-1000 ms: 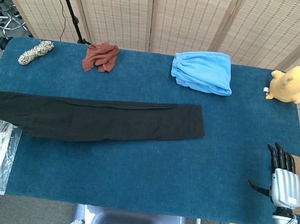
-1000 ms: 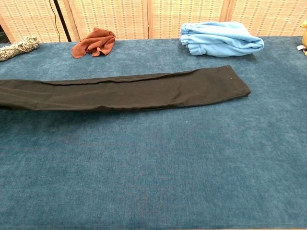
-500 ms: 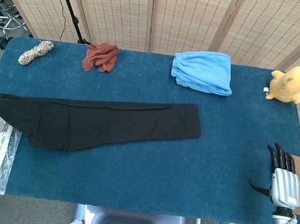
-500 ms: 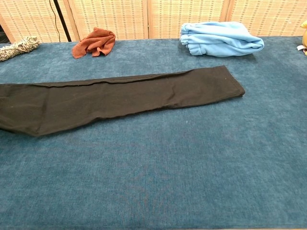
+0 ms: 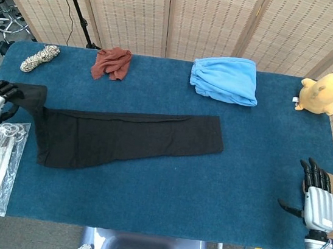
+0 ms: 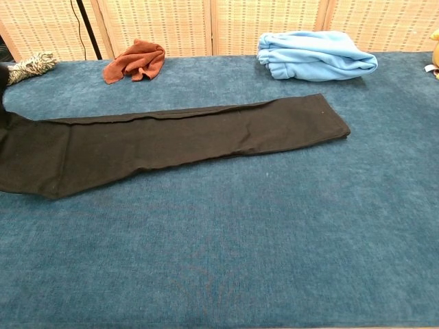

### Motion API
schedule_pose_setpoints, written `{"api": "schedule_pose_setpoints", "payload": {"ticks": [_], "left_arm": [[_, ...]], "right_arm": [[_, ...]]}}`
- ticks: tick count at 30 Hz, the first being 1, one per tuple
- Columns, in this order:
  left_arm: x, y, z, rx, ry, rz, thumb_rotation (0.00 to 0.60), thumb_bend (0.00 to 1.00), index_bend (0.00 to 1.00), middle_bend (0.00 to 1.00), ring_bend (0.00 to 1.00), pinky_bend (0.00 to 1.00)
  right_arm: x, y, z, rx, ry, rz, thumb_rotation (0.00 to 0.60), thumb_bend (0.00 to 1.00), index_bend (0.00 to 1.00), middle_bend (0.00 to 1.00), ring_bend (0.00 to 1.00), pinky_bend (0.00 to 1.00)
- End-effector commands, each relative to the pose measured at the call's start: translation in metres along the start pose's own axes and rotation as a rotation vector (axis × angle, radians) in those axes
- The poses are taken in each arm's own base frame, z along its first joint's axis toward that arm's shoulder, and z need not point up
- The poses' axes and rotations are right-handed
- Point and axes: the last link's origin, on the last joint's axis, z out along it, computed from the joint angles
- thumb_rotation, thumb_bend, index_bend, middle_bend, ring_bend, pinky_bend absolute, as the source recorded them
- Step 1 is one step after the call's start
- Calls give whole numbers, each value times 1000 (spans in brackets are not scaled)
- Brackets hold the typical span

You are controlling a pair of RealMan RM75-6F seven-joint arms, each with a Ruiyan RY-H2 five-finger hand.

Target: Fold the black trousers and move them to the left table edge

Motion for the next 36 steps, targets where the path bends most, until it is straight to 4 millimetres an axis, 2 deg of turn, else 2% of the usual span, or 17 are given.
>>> {"api": "schedule_pose_setpoints", "payload": {"ticks": [1, 5, 8, 13, 26, 36], "left_arm": [[-10, 34, 29, -132, 12, 38, 600, 503, 667, 545, 429, 478], [-21, 63, 53, -211, 8, 67, 600, 503, 667, 545, 429, 478], [-26, 80, 66, -242, 13, 68, 600, 503, 667, 545, 429, 478], [-32, 118, 94, -331, 36, 74, 600, 503, 667, 545, 429, 478], [-51, 203, 136, -492, 24, 135, 600, 503, 667, 545, 429, 478], [-51, 262, 173, -555, 49, 153, 600, 503, 667, 545, 429, 478]], "right_arm": [[1, 0, 0, -1, 2, 2, 600, 0, 60, 0, 0, 23], [3, 1, 1, -7, 5, 11, 600, 0, 60, 0, 0, 23], [4, 2, 1, -9, 4, 12, 600, 0, 60, 0, 0, 23], [6, 3, 3, -17, 8, 25, 600, 0, 60, 0, 0, 23], [10, 8, 6, -34, 12, 42, 600, 0, 60, 0, 0, 24], [11, 11, 9, -51, 10, 56, 600, 0, 60, 0, 0, 24]]}}
